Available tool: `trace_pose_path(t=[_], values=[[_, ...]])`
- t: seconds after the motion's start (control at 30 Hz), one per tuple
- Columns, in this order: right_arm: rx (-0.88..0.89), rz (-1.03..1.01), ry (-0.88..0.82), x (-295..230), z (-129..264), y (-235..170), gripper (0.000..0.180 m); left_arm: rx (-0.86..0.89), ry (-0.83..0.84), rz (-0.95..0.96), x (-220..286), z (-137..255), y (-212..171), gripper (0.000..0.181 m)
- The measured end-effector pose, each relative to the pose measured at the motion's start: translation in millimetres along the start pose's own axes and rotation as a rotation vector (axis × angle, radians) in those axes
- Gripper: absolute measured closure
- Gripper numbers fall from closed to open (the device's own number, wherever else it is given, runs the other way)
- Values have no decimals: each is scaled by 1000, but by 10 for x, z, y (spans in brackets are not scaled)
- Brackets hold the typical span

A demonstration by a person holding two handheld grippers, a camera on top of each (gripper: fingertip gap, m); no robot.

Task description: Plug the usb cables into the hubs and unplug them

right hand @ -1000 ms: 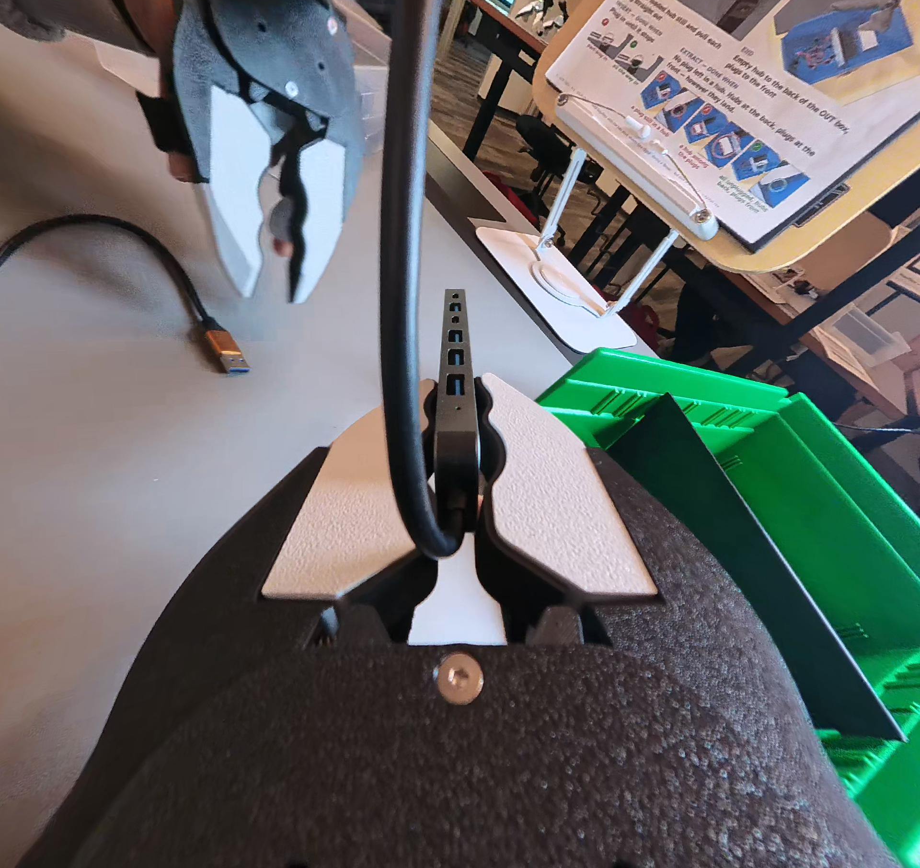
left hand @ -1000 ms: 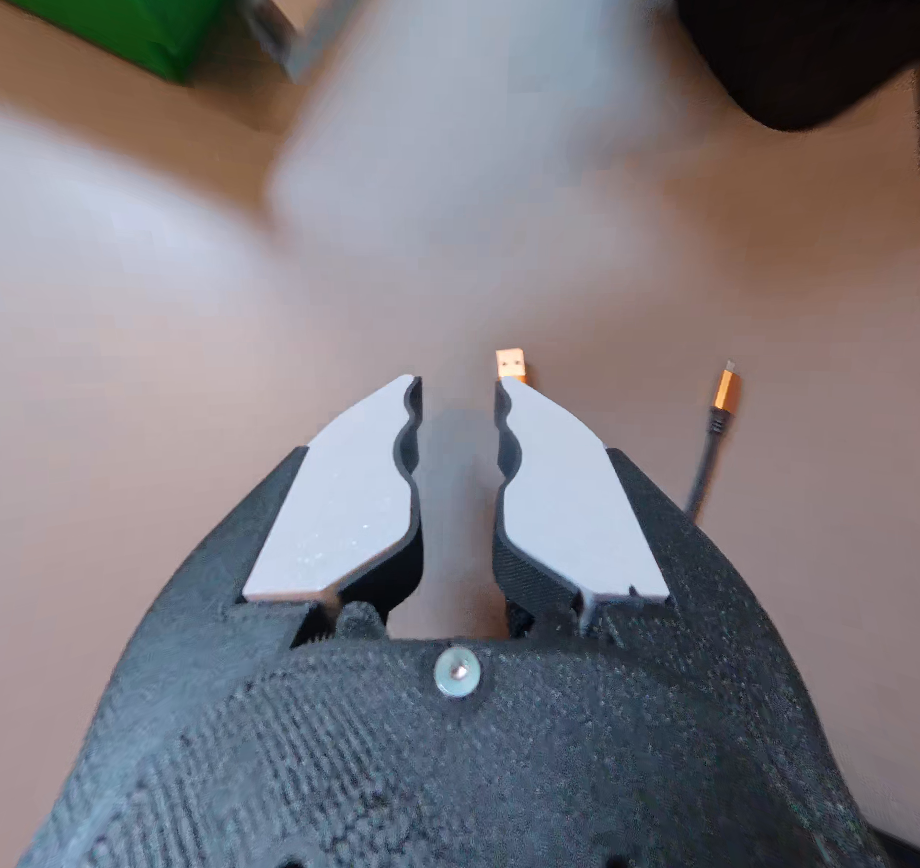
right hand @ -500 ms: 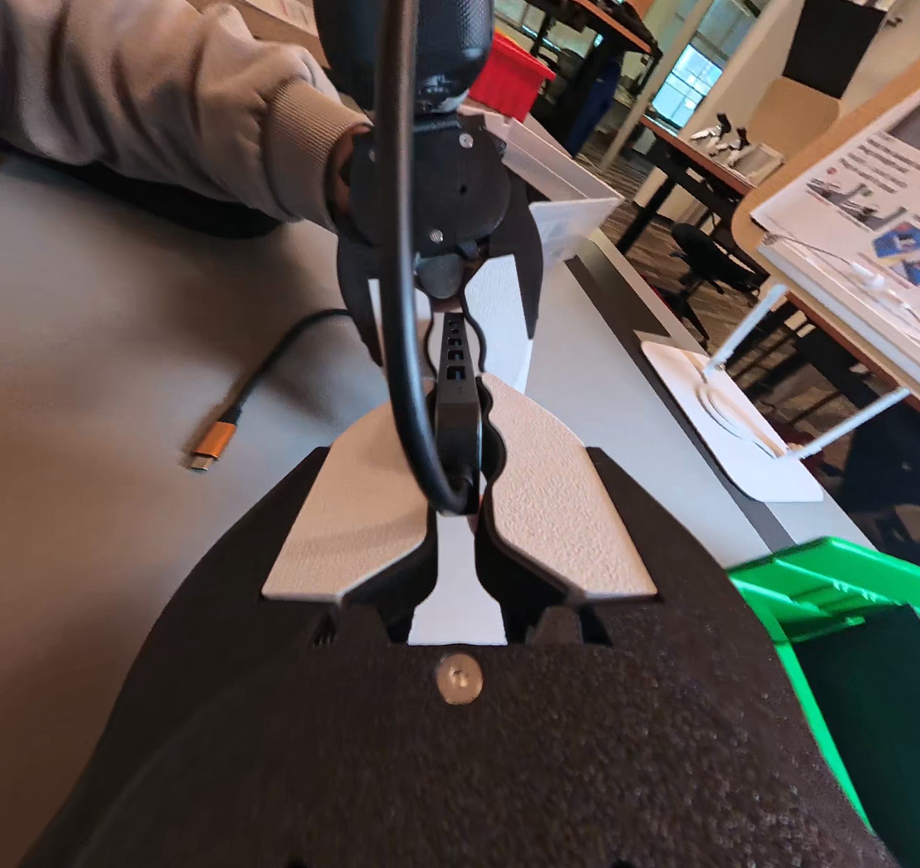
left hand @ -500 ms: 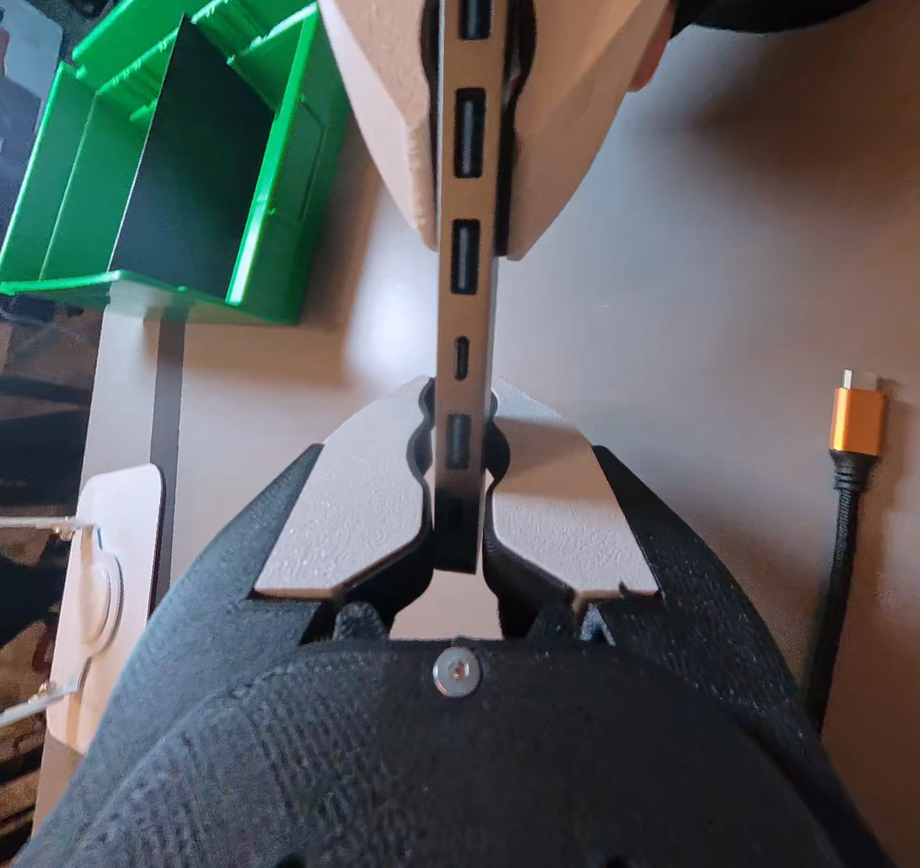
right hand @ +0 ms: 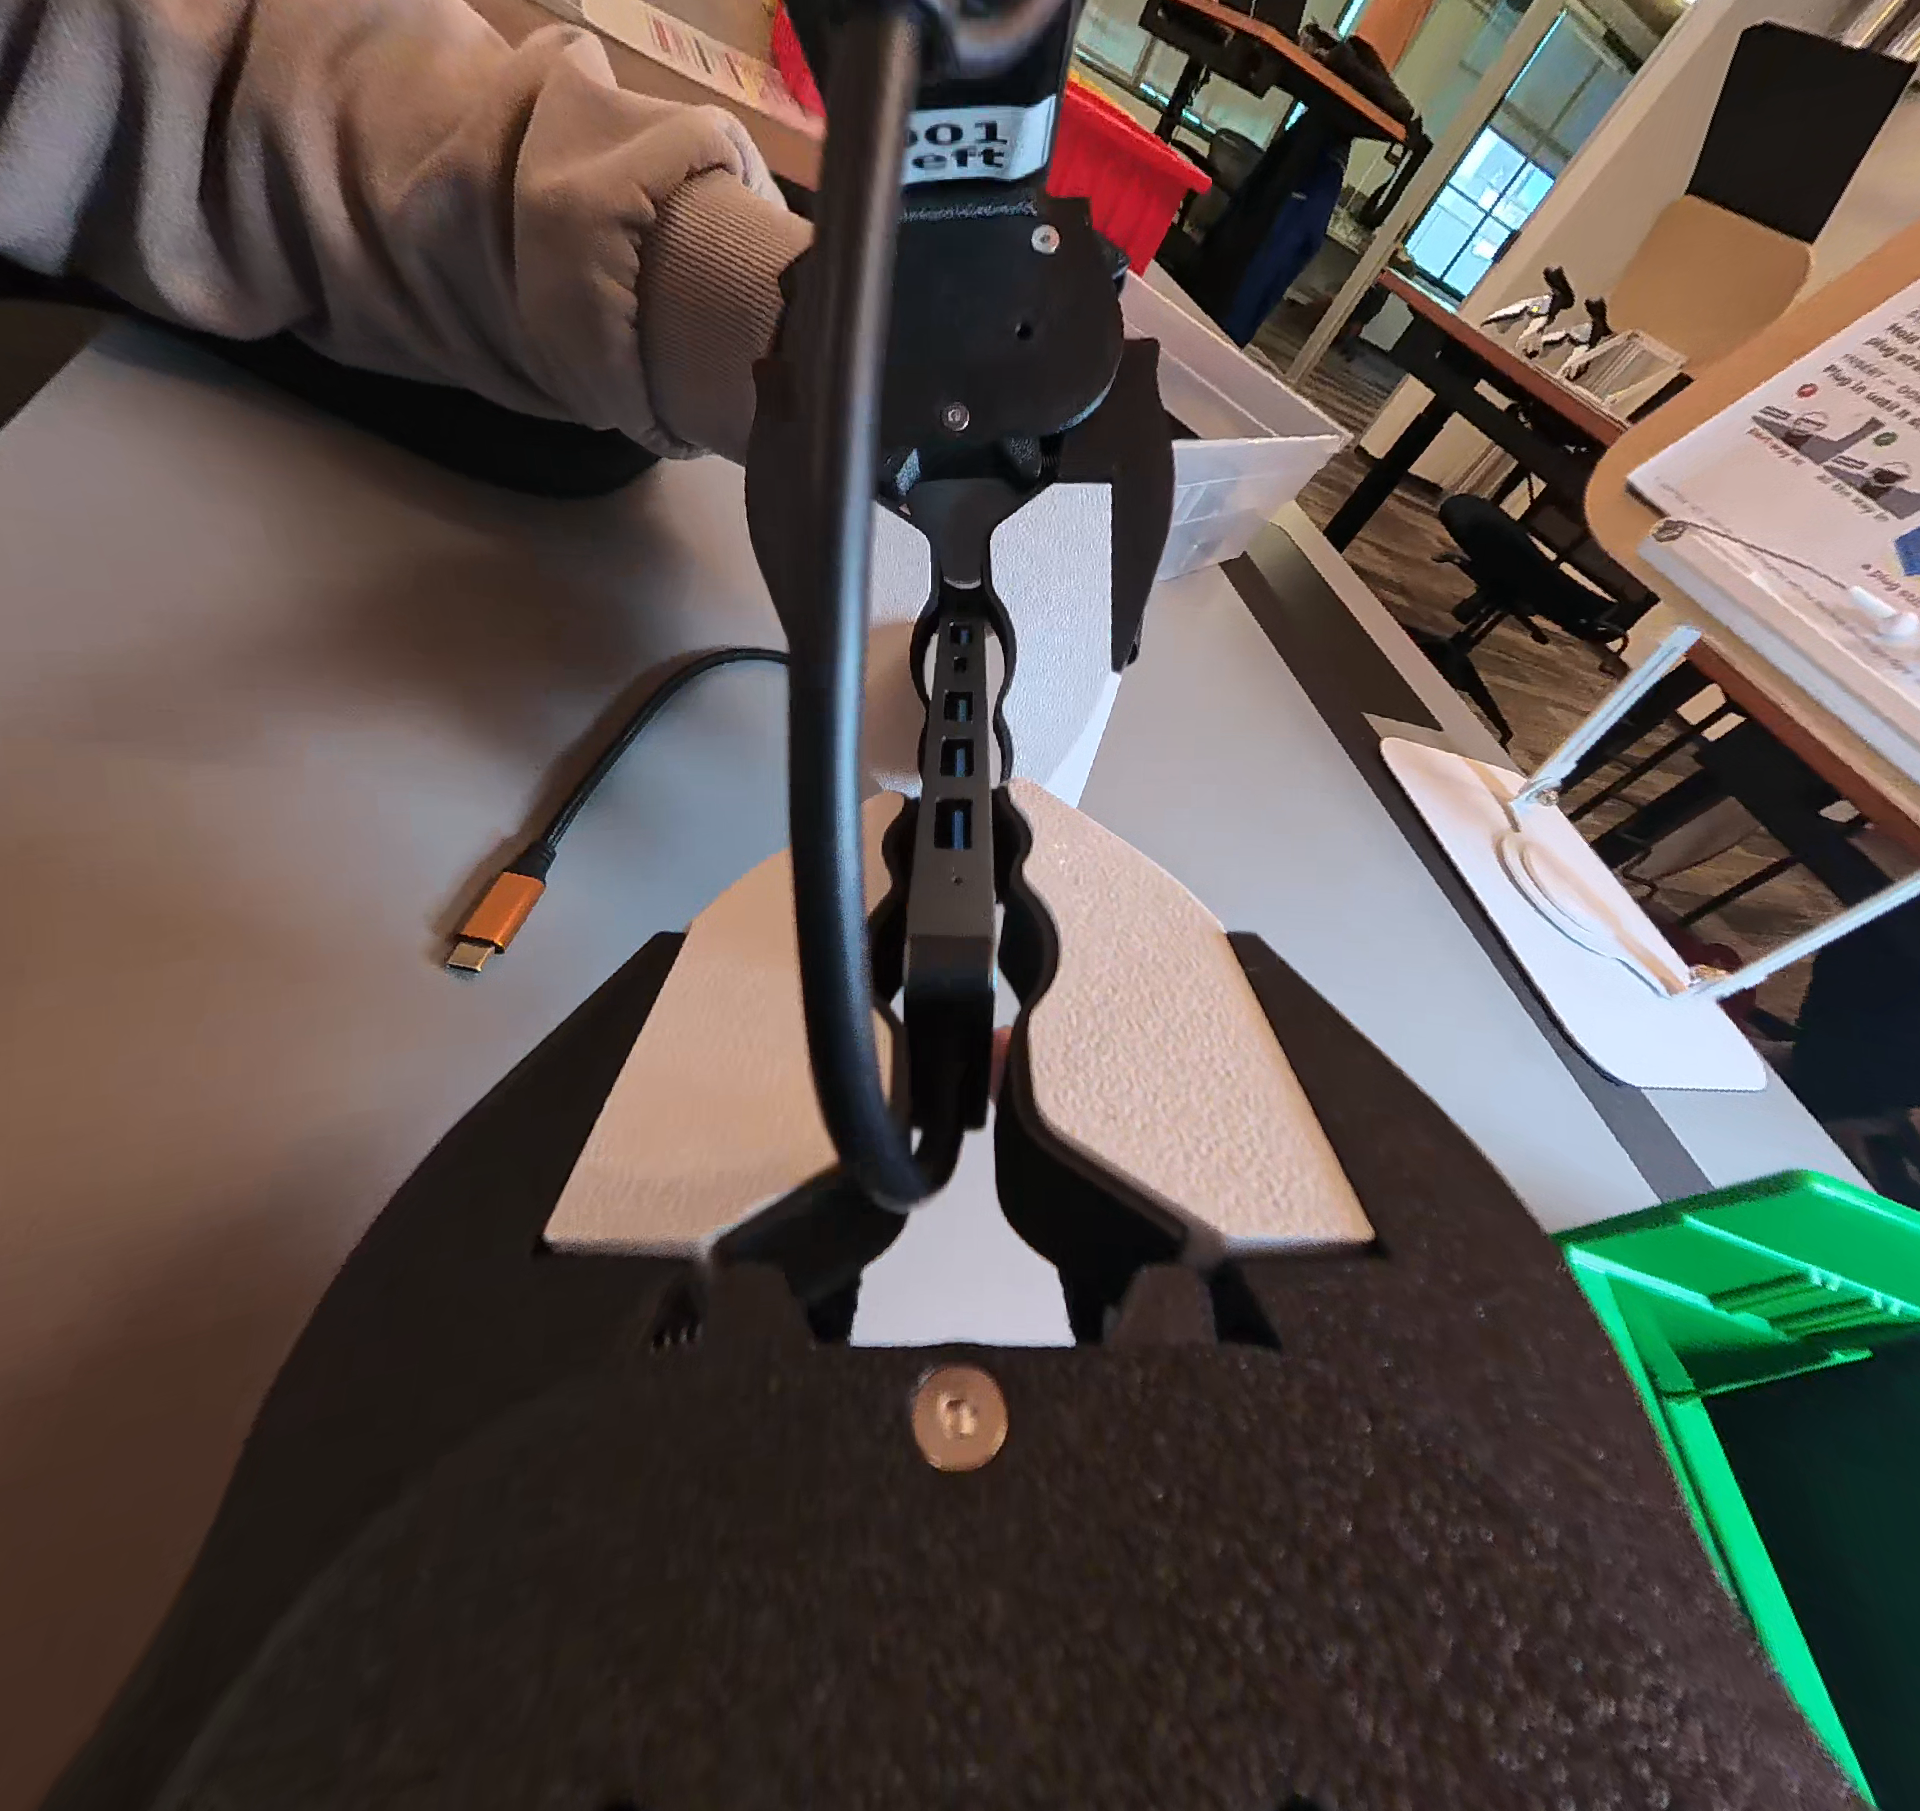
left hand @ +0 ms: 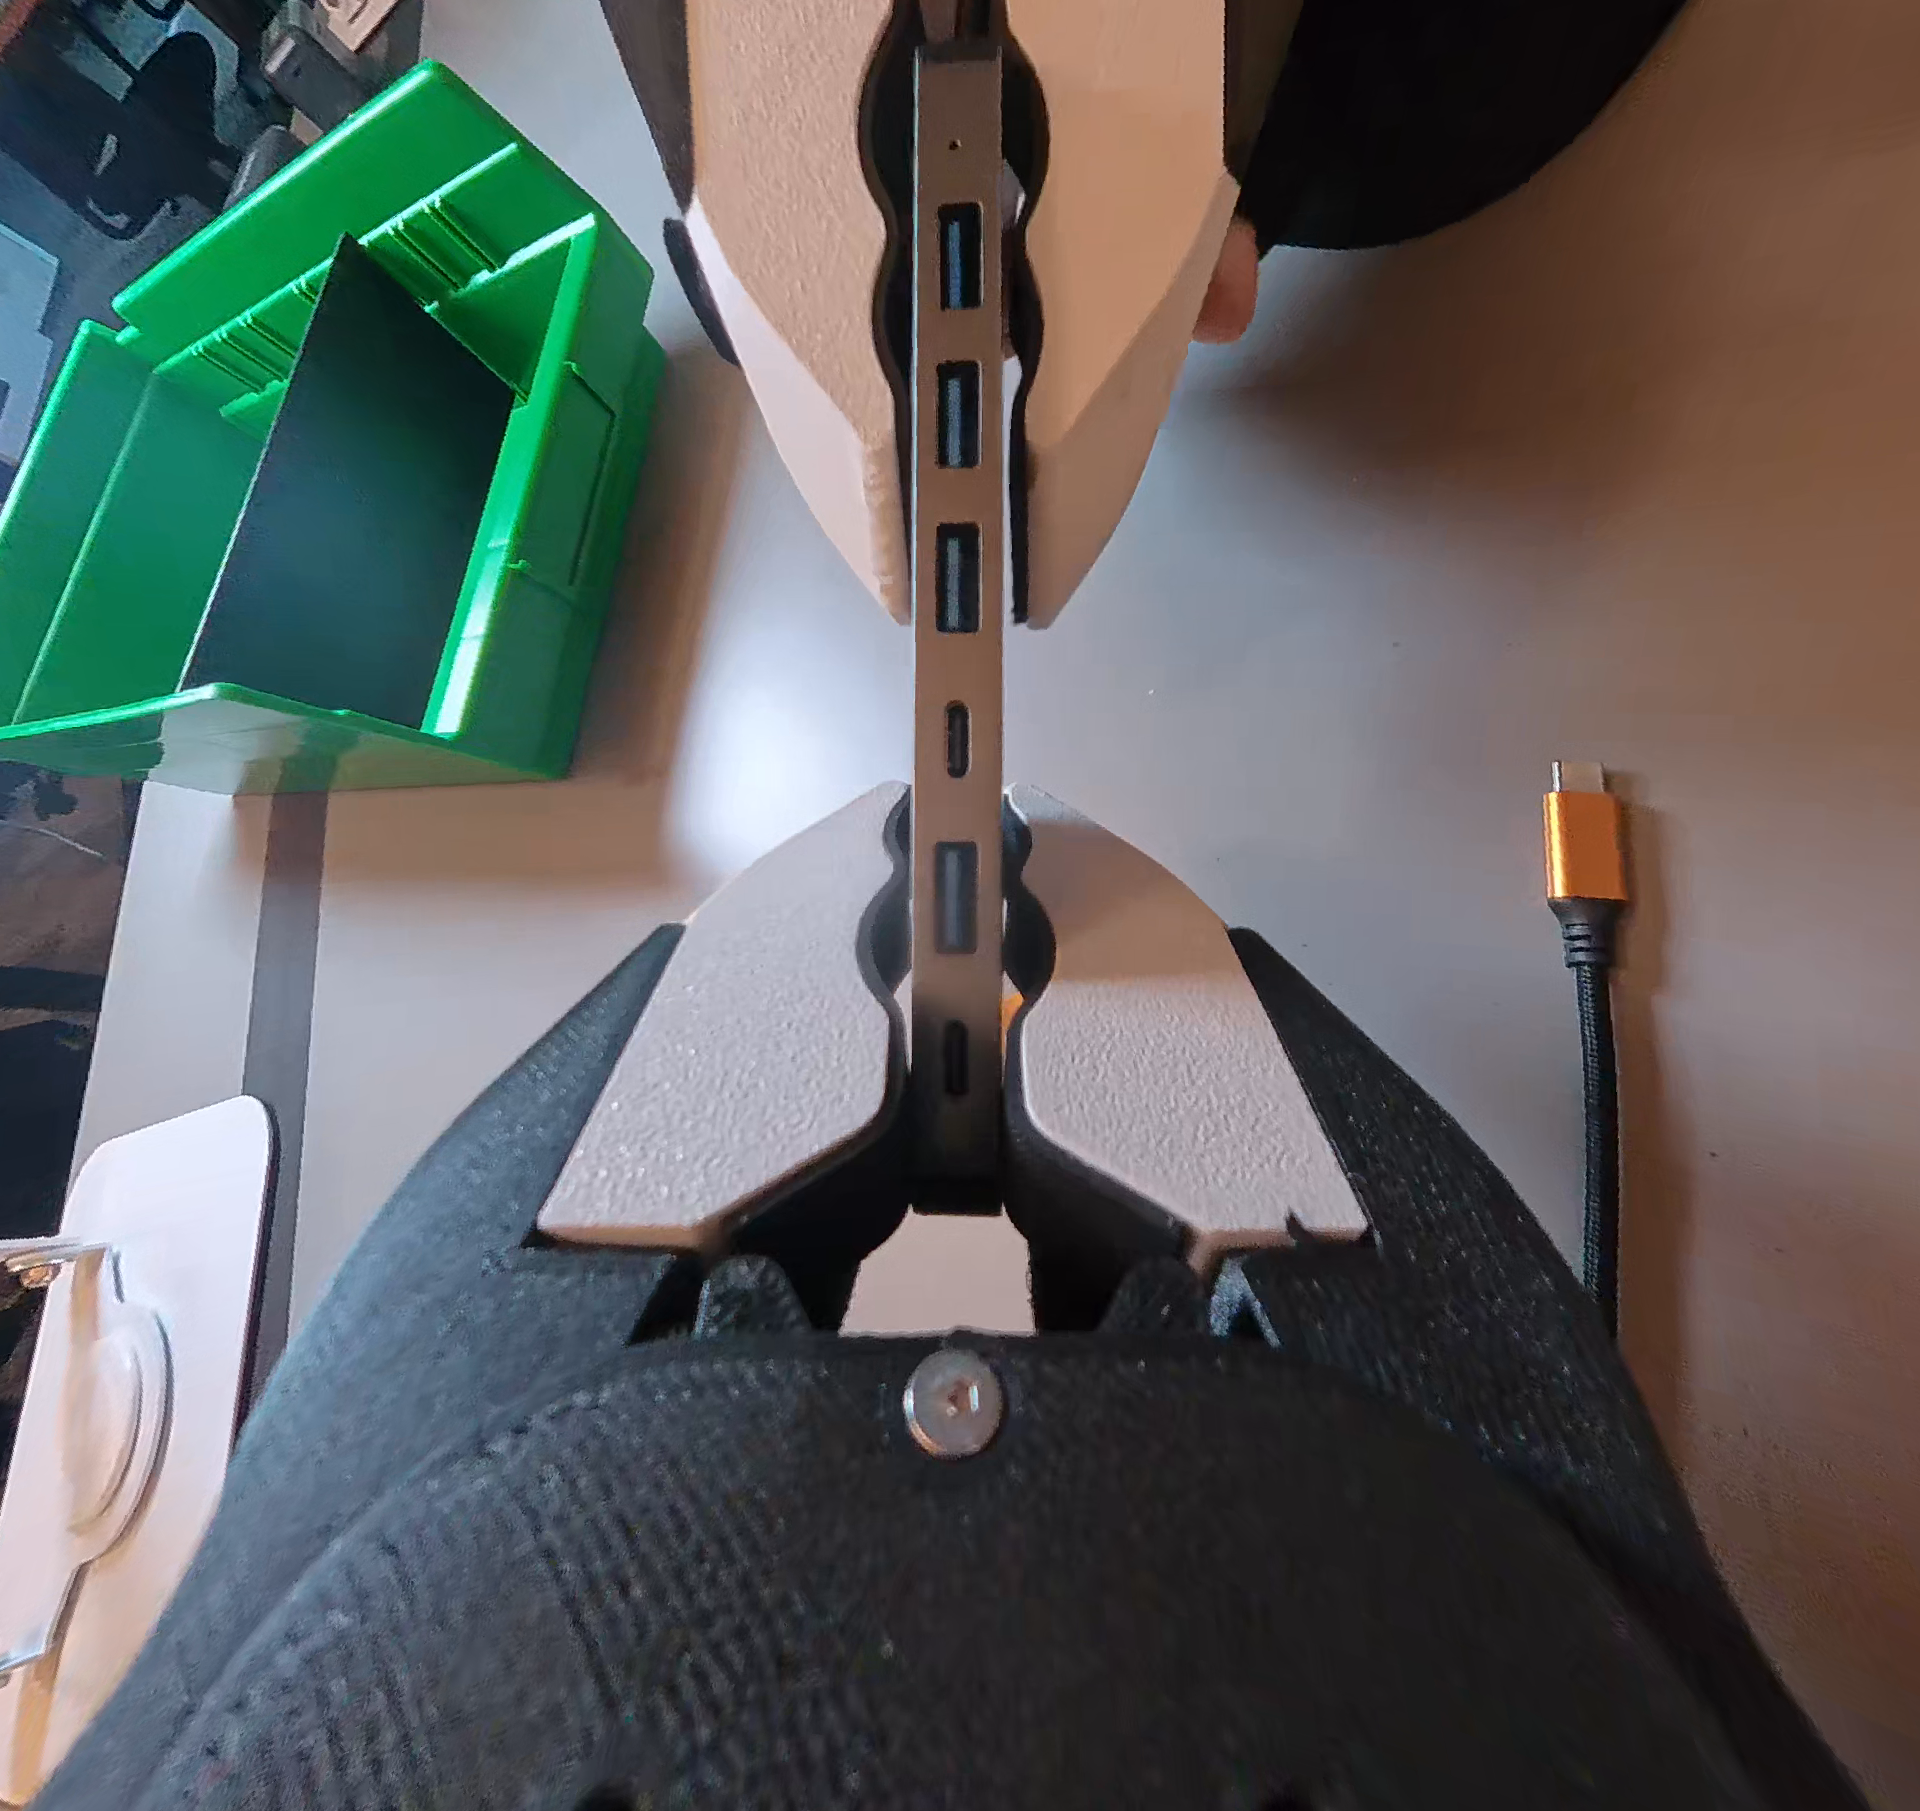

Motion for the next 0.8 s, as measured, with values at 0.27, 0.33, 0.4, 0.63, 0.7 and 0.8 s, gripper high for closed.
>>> trace_pose_path(t=[0.27, 0.33, 0.4, 0.63, 0.7, 0.8], values=[[-45, 51, -57, 91, 28, 11, 168, -43, 27, 119, -114, 201, -114, 150], [-53, 48, -107, 227, 91, 18, 168, -50, -35, 249, -91, 360, -224, 147], [-59, 39, -167, 384, 150, -13, 168, -81, -67, 348, -65, 421, -390, 151], [-135, 130, -264, 557, 180, -295, 168, -216, -215, 476, 150, -1, -666, 163], [-138, 169, -267, 544, 177, -306, 168, -213, -224, 507, 153, -25, -679, 172], [-133, 245, -290, 534, 178, -294, 168, -214, -203, 515, 116, -9, -684, 173]])
Point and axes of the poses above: each gripper's, where its closed fingertips meet, z back along the fingers, y out of its top, x = y × z across the jaws, the point moved 3 cm from there along z, back along the fingers, and after that the axes turned 15 degrees about -y, right-handed, at the moved point
